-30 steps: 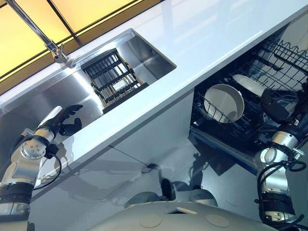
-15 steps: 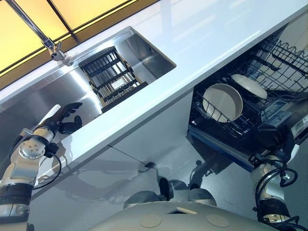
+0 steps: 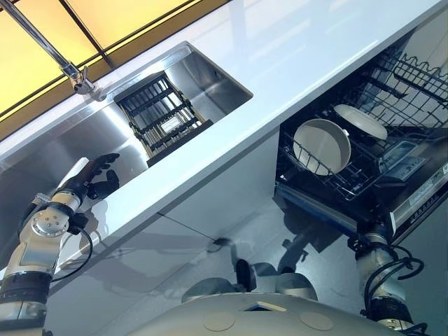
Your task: Pick up plates and place into dishwasher.
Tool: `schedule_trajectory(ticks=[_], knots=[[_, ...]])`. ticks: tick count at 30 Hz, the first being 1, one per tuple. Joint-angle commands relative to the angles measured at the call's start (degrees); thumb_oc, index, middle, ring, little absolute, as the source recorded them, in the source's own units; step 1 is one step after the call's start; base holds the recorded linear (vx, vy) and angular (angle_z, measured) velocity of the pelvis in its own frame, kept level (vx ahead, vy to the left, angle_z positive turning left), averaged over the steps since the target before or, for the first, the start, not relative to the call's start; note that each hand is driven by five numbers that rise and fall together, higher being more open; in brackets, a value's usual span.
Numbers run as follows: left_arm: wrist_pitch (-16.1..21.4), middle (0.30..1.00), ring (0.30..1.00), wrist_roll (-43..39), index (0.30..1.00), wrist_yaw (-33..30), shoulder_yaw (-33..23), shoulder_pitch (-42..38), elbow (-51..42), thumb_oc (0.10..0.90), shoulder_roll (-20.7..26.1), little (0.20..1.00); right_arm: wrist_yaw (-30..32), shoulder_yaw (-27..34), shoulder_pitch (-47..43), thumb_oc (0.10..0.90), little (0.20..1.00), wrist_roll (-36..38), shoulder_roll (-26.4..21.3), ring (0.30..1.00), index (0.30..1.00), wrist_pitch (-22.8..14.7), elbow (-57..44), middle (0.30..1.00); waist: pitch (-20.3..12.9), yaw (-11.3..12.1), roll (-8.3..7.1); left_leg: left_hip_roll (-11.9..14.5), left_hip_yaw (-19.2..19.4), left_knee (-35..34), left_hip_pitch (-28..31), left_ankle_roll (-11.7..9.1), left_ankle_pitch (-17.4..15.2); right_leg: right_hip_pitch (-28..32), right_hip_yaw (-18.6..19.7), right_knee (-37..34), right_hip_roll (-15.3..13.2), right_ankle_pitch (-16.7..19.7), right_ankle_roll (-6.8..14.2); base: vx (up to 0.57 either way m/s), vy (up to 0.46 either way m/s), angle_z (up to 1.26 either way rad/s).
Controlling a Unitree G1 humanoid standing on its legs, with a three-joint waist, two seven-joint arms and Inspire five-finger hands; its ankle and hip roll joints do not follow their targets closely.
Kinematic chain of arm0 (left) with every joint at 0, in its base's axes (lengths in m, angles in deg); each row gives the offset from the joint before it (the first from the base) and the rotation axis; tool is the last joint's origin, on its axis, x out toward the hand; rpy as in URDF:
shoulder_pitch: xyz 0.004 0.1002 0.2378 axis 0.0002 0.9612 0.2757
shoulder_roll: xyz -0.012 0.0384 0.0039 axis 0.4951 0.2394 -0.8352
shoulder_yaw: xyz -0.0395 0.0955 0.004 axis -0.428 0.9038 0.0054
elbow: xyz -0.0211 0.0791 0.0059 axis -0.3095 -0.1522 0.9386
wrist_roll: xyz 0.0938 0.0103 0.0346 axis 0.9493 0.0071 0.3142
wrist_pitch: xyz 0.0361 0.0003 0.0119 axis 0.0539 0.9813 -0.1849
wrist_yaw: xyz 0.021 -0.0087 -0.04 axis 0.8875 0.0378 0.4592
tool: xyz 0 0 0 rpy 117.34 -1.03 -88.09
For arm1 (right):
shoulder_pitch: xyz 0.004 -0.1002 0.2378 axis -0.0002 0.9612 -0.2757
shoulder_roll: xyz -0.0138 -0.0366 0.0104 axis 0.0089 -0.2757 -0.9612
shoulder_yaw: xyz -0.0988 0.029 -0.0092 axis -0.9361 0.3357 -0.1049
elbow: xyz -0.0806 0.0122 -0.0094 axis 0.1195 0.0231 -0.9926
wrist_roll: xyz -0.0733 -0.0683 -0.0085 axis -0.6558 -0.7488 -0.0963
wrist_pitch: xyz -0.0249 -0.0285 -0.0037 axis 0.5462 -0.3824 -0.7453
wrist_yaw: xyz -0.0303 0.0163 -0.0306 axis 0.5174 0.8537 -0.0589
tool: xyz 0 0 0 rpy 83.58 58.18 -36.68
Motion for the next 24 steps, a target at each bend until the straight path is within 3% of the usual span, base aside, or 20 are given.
schedule_trajectory(ticks=[1, 5, 10, 24], knots=[[1.9, 0.900, 0.900, -2.6, 0.900, 2.6, -1.7, 0.8, -6.6, 0.800, -0.1, 0.900, -12.8, -2.6, -4.7, 0.800, 0.900, 3.6, -0.6, 0.900, 0.900, 2.0, -4.4, 0.900, 1.3, 2.6, 0.20, -3.0, 0.4, 4.5, -1.6, 0.8, -4.4, -9.7, -0.4, 7.3, -1.1, 2.1, 1.0, 0.06, -0.028, 0.00], [1.9, 0.900, 0.900, -2.8, 0.900, 3.9, -2.1, 1.2, -6.8, 0.800, 0.3, 0.900, -17.9, -3.0, -4.7, 0.800, 0.900, 4.0, -1.4, 0.900, 0.900, 4.7, -4.9, 0.900, 1.6, 3.0, -0.13, -3.0, -0.1, 5.8, -2.0, 0.7, -4.4, -9.4, -0.7, 8.0, -1.5, 2.0, 0.9, 0.08, -0.012, 0.01], [1.7, 0.900, 0.900, -2.1, 0.900, 5.6, -1.6, 1.4, -6.6, 0.800, 0.4, 0.900, -25.2, -3.2, -6.5, 0.800, 0.900, 9.4, -2.6, 0.900, 0.900, 13.5, -8.0, 0.900, 1.8, 4.0, -0.81, -2.9, -1.3, 8.6, -1.6, 0.3, -4.6, -7.5, -1.7, 9.1, -2.2, 1.8, 0.5, 0.18, 0.000, 0.05], [4.3, 0.900, 0.900, -3.3, 0.900, 6.8, 0.2, 0.9, -1.7, 0.800, -0.5, 0.900, -27.3, -4.1, -14.6, 0.800, 0.900, 9.0, -1.2, 0.900, 0.900, 12.0, -12.9, 0.900, 1.9, 7.5, -0.96, -3.0, -2.9, 11.8, -2.5, -0.6, -5.6, -6.3, -3.1, 8.6, -2.7, 2.2, 0.0, 0.09, 0.039, 0.03]])
